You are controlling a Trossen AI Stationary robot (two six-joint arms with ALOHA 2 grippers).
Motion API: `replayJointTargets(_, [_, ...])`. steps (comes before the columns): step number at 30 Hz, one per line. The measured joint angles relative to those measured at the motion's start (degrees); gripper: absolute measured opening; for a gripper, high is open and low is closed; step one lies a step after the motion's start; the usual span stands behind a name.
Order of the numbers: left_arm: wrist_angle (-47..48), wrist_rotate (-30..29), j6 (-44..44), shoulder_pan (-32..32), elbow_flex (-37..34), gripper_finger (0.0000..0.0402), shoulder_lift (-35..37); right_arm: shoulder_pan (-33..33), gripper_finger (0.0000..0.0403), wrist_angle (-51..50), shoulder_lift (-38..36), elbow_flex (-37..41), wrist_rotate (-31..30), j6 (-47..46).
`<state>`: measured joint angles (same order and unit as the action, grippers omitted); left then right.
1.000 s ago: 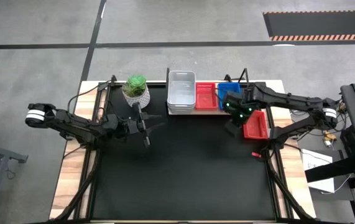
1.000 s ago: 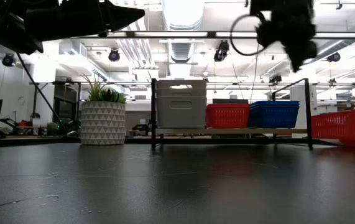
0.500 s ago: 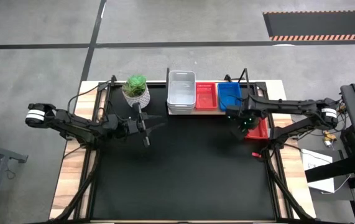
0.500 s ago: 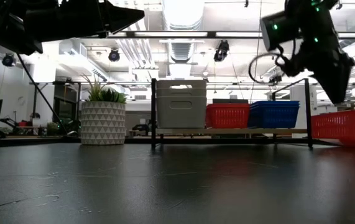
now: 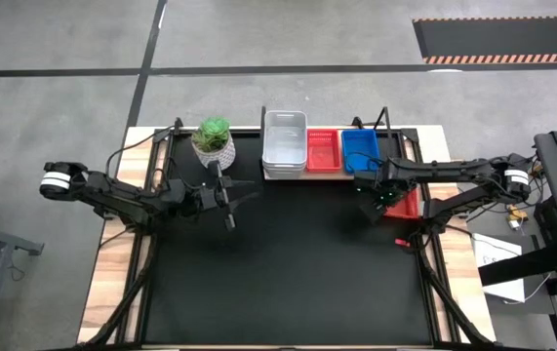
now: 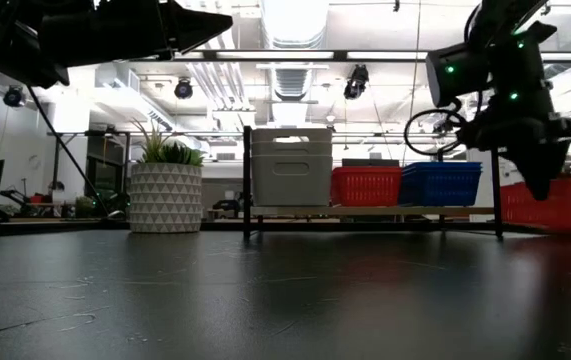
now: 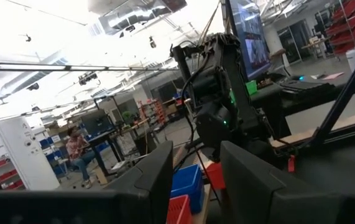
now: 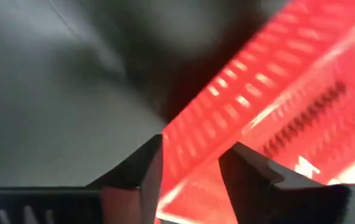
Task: Stack baskets on shelf by color
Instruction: Stack the red bin on the red bin on the shelf
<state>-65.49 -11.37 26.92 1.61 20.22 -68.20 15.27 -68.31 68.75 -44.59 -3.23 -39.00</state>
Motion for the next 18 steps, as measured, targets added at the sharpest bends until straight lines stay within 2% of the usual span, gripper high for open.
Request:
replayJointTargets(3, [0.0, 0.0, 0.0, 0.0, 0.0, 0.0118, 0.0, 0.0, 0.0118, 3.1, 0.0, 0.2, 0.2, -0.1])
replayJointTargets(11, [0.0, 0.5, -7.7, 0.1, 0.0, 0.0118, 0.0, 0.0, 0.0018, -3.4, 0.0, -1.9, 2.7, -0.3])
replayJointTargets(18, [0.1, 2.1, -10.1, 0.1, -0.5, 0.0118, -0.1, 0.0, 0.0011, -12.3, -0.1, -5.7, 6.8, 0.9])
